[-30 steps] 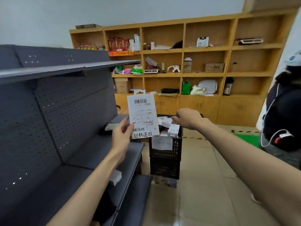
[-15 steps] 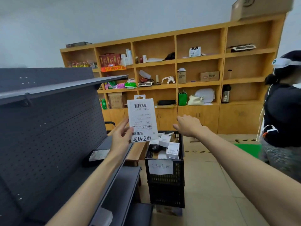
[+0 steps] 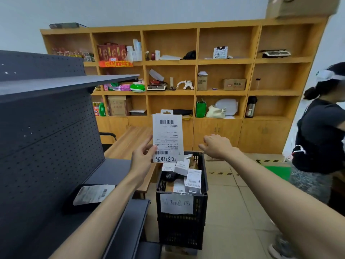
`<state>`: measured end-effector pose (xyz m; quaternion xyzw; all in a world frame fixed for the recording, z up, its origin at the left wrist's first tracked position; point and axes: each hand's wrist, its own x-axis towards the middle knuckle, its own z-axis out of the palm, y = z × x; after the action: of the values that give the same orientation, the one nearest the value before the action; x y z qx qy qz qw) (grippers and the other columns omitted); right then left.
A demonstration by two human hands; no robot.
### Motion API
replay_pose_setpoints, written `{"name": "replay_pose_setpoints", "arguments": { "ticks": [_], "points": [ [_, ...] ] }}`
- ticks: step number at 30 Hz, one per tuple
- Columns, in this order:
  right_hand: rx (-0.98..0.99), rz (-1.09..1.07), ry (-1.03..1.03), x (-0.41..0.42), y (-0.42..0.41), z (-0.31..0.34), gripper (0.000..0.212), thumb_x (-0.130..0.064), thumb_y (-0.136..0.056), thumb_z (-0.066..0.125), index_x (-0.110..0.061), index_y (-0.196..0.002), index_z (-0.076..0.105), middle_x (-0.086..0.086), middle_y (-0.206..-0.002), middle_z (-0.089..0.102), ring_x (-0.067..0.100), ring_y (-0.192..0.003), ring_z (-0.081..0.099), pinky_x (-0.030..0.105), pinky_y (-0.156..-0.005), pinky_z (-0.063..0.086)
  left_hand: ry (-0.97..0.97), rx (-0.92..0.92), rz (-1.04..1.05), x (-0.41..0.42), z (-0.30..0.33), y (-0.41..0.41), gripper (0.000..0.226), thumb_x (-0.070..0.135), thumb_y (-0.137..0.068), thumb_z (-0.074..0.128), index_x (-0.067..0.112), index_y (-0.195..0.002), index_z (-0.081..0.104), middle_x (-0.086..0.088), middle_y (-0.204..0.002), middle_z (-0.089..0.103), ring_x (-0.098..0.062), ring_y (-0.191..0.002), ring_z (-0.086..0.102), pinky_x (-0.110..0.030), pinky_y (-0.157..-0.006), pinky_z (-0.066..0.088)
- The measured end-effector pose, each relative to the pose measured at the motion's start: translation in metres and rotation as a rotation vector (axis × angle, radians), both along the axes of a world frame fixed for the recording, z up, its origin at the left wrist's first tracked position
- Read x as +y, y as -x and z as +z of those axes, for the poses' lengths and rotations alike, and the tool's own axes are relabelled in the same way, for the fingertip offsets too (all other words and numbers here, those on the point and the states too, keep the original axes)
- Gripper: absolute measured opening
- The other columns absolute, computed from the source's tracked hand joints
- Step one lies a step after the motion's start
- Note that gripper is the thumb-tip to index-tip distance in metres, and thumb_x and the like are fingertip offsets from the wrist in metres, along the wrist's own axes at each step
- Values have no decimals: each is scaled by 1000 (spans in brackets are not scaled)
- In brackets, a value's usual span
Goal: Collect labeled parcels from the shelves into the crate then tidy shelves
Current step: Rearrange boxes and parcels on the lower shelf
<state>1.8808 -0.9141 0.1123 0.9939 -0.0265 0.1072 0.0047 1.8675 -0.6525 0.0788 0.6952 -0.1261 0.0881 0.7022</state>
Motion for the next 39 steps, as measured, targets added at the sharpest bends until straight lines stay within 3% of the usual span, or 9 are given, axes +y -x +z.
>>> {"name": "replay_pose_setpoints", "arguments": {
  "ticks": [9, 15, 21, 26, 29, 34, 39],
  "points": [
    [-5, -70, -34, -4, -93, 10, 28, -43, -100, 42, -18, -93, 52, 4, -94, 59, 22, -86, 57, 41, -80, 52, 57, 11, -95, -21, -1, -132, 53, 12, -102, 55, 26, -151, 42, -1, -119, 73, -16, -105, 71, -41, -88, 60],
    [75, -131, -96, -25, -148, -17, 37, -46, -100, 41, -14, -107, 57, 5, -102, 59, 25, -92, 58, 43, -83, 51, 85, 83, -161, -44, -22, -193, 51, 8, -102, 54, 25, -149, 45, -2, -119, 72, -19, -106, 71, -28, -73, 62],
    [114, -153, -122, -61, -212, -44, 34, -45, -100, 40, -14, -104, 55, 6, -102, 59, 24, -91, 57, 39, -76, 49, 117, 138, -172, -77, -43, -261, 49, 5, -102, 52, 25, -147, 46, -2, -111, 74, -17, -97, 74, -27, -68, 61],
    [122, -134, -158, -104, -281, -64, 37, -44, -100, 39, -12, -109, 55, 10, -108, 58, 29, -98, 56, 40, -77, 47, 41, 161, -122, -120, -64, -332, 47, 9, -102, 56, 20, -147, 48, 0, -110, 73, -16, -96, 74, -41, -80, 62],
    [122, -115, -221, -127, -326, -68, 37, -44, -100, 40, -12, -110, 57, 10, -109, 60, 29, -99, 58, 44, -82, 50, 15, 188, -110, -144, -69, -373, 46, 10, -102, 55, 20, -146, 49, -1, -108, 74, -17, -96, 74, -47, -83, 61],
    [105, -86, -312, -157, -391, -87, 34, -43, -101, 40, -12, -107, 55, 6, -108, 59, 26, -97, 57, 39, -80, 48, -26, 187, -96, -188, -88, -439, 46, 9, -103, 53, 16, -148, 46, -6, -109, 75, -17, -95, 75, -35, -76, 63],
    [149, -106, -573, -171, -431, -114, 35, -33, -102, 40, -3, -107, 59, 13, -104, 62, 29, -91, 59, 37, -76, 45, -41, 254, -108, -225, -114, -473, 43, 8, -103, 53, 13, -145, 49, -6, -109, 75, -18, -95, 75, -45, -82, 62]
  ]
}}
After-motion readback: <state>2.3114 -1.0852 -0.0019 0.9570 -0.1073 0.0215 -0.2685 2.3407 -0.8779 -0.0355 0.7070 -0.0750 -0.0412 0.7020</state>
